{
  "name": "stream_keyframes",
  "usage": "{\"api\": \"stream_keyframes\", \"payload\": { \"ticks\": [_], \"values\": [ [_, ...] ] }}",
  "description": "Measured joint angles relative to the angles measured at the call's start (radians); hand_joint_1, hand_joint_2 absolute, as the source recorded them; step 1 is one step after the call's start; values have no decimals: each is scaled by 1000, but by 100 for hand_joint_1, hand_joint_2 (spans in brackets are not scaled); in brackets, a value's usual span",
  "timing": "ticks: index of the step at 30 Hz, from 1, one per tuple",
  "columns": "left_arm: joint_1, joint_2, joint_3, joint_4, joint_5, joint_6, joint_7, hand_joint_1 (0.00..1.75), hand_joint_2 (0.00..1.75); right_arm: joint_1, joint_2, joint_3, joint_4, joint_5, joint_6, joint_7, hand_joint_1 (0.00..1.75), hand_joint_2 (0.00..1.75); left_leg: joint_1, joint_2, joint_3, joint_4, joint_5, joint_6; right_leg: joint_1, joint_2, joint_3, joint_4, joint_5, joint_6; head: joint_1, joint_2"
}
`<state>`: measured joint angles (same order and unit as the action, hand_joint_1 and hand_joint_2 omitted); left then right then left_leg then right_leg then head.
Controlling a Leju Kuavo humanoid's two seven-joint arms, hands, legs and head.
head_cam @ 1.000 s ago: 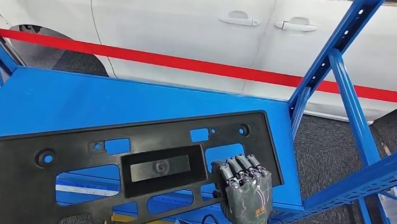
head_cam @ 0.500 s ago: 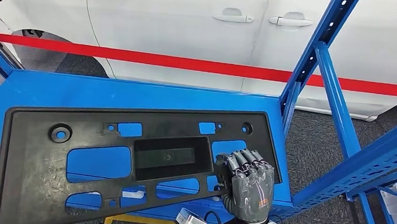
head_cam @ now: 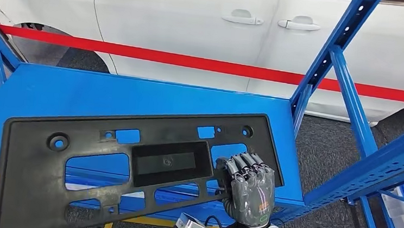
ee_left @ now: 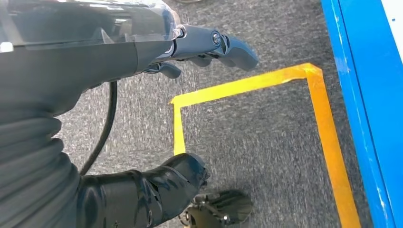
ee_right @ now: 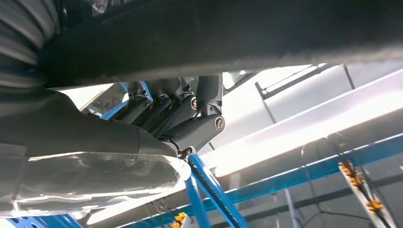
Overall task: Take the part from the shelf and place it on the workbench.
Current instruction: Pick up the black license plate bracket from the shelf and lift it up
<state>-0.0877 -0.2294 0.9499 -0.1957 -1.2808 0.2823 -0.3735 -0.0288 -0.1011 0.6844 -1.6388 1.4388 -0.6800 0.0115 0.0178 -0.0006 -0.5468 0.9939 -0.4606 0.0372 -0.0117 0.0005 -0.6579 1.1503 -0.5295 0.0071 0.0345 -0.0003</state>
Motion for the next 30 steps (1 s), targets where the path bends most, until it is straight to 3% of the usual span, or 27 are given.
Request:
{"api": "stream_keyframes", "payload": {
  "ticks": [2, 3, 4, 6, 8, 12, 13, 15, 17, 18, 19, 20, 22, 24, 27, 28, 30],
  "values": [
    [1, -1, 0, 0, 0, 0, 1, 0, 175, 0, 0, 0, 5, -1, 0, -2, 171, 175, -1, 1, -10, 3, 5, 3, -2, 0, -46, 121, -60, 6, 0, 0],
    [1, -1, 0, 0, 0, 0, 1, 0, 175, 0, 0, 0, 8, -2, 1, -2, 171, 175, -1, 2, -15, 6, 7, 2, -2, 0, -52, 147, -65, 8, 0, 0],
    [1, -1, 0, 0, 0, 0, 2, 0, 175, 0, 0, 0, 11, -3, 1, -2, 171, 175, -1, 2, -19, 8, 8, 1, -2, 0, -38, 135, -53, 8, 0, 0],
    [1, -1, 0, 0, 0, 0, 2, 0, 175, -1, 0, 0, 14, -6, 1, -3, 171, 175, -1, 1, -25, 16, 9, -1, -2, 0, 35, 16, 0, 3, 0, 0],
    [0, -2, 0, 0, 0, 0, 2, 0, 175, -4, 0, 0, 14, -9, 1, -5, 171, 175, -5, 1, -33, 25, 10, -8, 2, 0, 93, -90, 31, -6, 0, 0],
    [1, -3, 0, 0, -1, 0, 3, 0, 175, -4, 0, 0, 14, -11, 1, -6, 171, 175, -7, 0, -43, 30, 14, -31, 5, 1, 93, -118, 45, -29, 0, 0],
    [1, -3, 0, 0, -1, 0, 3, 0, 175, -4, 1, 0, 14, -11, 1, -6, 171, 175, -6, 0, -50, 44, -1, -36, 2, 0, 91, -122, 51, -37, 0, 0],
    [1, -3, 0, 0, -1, 0, 3, 0, 175, -5, 3, 0, 14, -11, 2, -6, 171, 175, -3, -1, -84, 131, -68, -44, -1, -4, 83, -127, 63, -50, -1, 0],
    [1, -3, 0, 0, -1, 0, 3, 0, 175, -5, 5, 0, 17, -12, 2, -6, 171, 175, -3, 0, -129, 254, -137, -51, 0, -5, 69, -126, 71, -53, -1, 0],
    [1, -3, 0, 0, -1, 0, 3, 0, 175, -4, 5, 0, 19, -13, 2, -6, 171, 175, -3, 0, -136, 289, -150, -52, 0, -5, 62, -125, 75, -53, -1, 0],
    [2, -3, 0, 0, -1, 0, 3, 0, 175, -4, 5, 0, 22, -13, 2, -5, 171, 175, -3, 0, -126, 288, -143, -52, 0, -5, 56, -123, 79, -51, -1, 0],
    [1, -3, 0, 0, -1, 0, 3, 0, 175, -4, 5, 0, 24, -13, 2, -5, 171, 175, -3, 0, -96, 247, -121, -51, 0, -5, 51, -121, 83, -49, -1, 0],
    [-1, -3, 0, 0, -2, 0, 4, 0, 175, -4, 6, 0, 27, -14, 3, -5, 171, 175, -4, -1, -11, 106, -70, -44, 2, -5, 44, -116, 88, -43, -1, 0],
    [-2, -3, 0, 0, -2, 0, 4, 0, 175, -5, 8, 0, 29, -15, 6, -4, 171, 175, -8, -2, 32, 21, -50, -34, 5, -4, 40, -113, 94, -33, -1, 0],
    [-1, -3, 0, 0, -4, 0, 4, 0, 175, -5, 9, 0, 31, -16, 13, -4, 171, 175, -9, -1, 27, 10, -36, -18, 4, -4, 35, -113, 103, -14, 0, 0],
    [-1, -3, 0, 0, -4, 0, 5, 0, 175, -5, 9, 0, 31, -17, 14, -4, 171, 175, -7, 0, 24, 7, -28, -10, 3, -2, 30, -104, 92, -8, 0, 0],
    [-3, -3, 0, 0, -4, 0, 5, 0, 175, -6, 9, 0, 32, -17, 15, -4, 171, 175, -4, 4, 13, 3, -12, 3, 0, 0, 0, -31, 31, 0, 1, 0]
  ]
}}
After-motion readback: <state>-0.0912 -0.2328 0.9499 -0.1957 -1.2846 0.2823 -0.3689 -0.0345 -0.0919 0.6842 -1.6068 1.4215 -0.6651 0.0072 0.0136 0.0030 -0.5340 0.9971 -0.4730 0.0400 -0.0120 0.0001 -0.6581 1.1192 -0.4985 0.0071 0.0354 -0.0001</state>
